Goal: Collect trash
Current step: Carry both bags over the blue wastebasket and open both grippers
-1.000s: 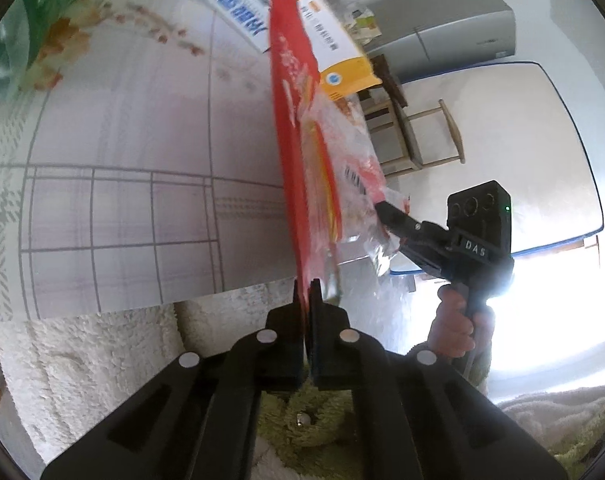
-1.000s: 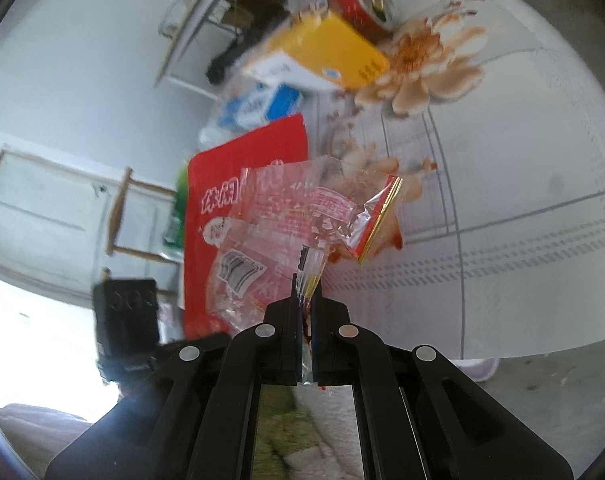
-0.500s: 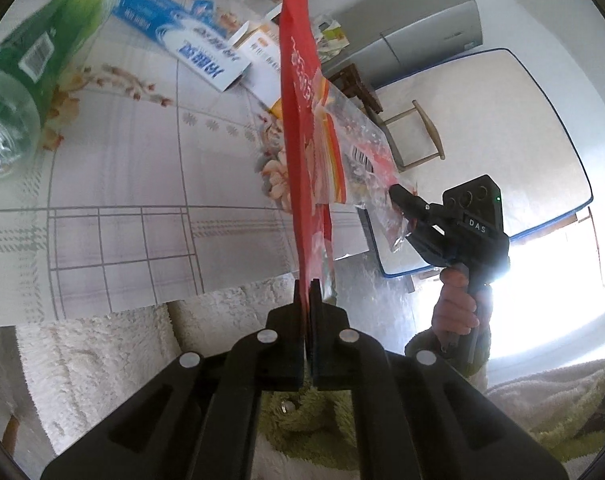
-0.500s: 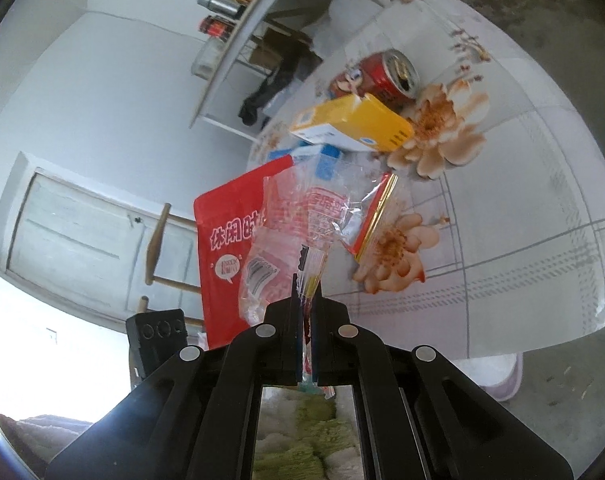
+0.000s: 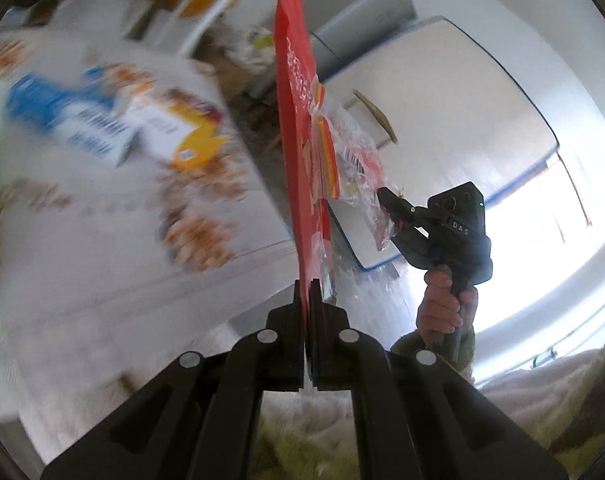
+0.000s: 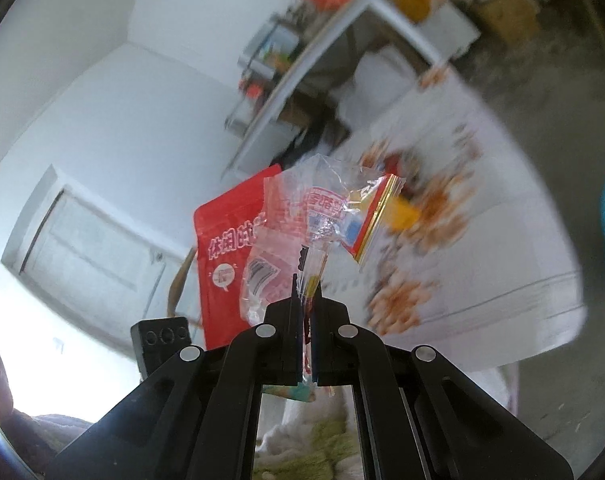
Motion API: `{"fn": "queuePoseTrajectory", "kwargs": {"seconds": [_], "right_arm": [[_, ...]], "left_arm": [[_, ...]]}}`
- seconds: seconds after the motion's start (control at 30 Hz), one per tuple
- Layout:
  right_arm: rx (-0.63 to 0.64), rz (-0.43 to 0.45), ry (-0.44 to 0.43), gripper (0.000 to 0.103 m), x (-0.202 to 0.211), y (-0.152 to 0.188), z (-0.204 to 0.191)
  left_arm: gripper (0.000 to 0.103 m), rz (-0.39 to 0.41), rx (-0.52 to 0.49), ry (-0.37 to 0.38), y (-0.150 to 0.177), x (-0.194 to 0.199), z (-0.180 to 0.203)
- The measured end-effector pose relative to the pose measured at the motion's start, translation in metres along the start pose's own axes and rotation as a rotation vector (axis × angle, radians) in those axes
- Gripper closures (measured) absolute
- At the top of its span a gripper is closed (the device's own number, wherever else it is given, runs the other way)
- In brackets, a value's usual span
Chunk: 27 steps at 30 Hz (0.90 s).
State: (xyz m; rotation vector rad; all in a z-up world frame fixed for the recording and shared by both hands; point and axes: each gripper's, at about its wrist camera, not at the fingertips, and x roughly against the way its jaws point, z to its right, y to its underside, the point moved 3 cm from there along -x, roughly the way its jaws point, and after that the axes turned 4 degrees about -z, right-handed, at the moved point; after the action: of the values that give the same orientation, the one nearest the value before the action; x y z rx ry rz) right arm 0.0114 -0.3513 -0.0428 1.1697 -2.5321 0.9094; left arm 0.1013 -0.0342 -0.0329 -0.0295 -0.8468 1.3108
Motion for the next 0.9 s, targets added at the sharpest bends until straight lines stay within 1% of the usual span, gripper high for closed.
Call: {"fn": "queuePoseTrajectory", "kwargs": {"seconds": [0.1,0.17,0.23,0.27,0.3,0.37,0.4,0.5,0.6,0.63,0.67,0.73,0.8,0.87,0.9], "right_arm": [[-0.045,0.106,0.059,0.101,0.038,-0.007,0.021],[-0.093,0.176,0.115,0.101,0.064,-0.008,0.042],[-0.136,0.229,0.172,0.101,0.083,-0.007,0.062],[-0.175,0.262,0.214,0.101,0.097,-0.006,0.078],[-0.198,0.277,0.236,0.101,0.103,-0.005,0.087],[-0.265,0.316,0.300,0.101,0.120,-0.001,0.115],[-0.297,0.327,0.318,0.101,0.124,0.002,0.129],[-0.376,0.351,0.365,0.101,0.133,0.005,0.164],[-0.447,0.358,0.405,0.101,0.139,0.007,0.200],[-0.468,0.355,0.450,0.101,0.138,0.006,0.216],[-0.485,0.351,0.472,0.101,0.138,0.004,0.227],[-0.538,0.343,0.485,0.101,0.133,0.003,0.255],[-0.577,0.326,0.523,0.101,0.133,0.005,0.278],[-0.614,0.310,0.538,0.101,0.130,0.003,0.299],[-0.631,0.297,0.559,0.101,0.126,0.003,0.310]], "left_arm": [[0.102,-0.050,-0.068,0.003,-0.027,-0.029,0.018],[0.102,-0.104,-0.111,0.006,-0.048,-0.060,0.030],[0.102,-0.175,-0.145,-0.015,-0.064,-0.096,0.042],[0.102,-0.203,-0.161,-0.019,-0.070,-0.111,0.047],[0.102,-0.243,-0.176,-0.036,-0.078,-0.132,0.053],[0.102,-0.295,-0.211,-0.064,-0.088,-0.163,0.062],[0.102,-0.315,-0.229,-0.081,-0.093,-0.179,0.066],[0.102,-0.410,-0.250,-0.143,-0.104,-0.239,0.071],[0.102,-0.481,-0.263,-0.198,-0.114,-0.287,0.072],[0.102,-0.515,-0.269,-0.223,-0.117,-0.309,0.070],[0.102,-0.545,-0.271,-0.244,-0.119,-0.328,0.068],[0.102,-0.603,-0.268,-0.280,-0.122,-0.362,0.065],[0.102,-0.665,-0.253,-0.324,-0.123,-0.398,0.057],[0.102,-0.715,-0.234,-0.351,-0.123,-0.425,0.049],[0.102,-0.740,-0.224,-0.372,-0.122,-0.441,0.043]]}}
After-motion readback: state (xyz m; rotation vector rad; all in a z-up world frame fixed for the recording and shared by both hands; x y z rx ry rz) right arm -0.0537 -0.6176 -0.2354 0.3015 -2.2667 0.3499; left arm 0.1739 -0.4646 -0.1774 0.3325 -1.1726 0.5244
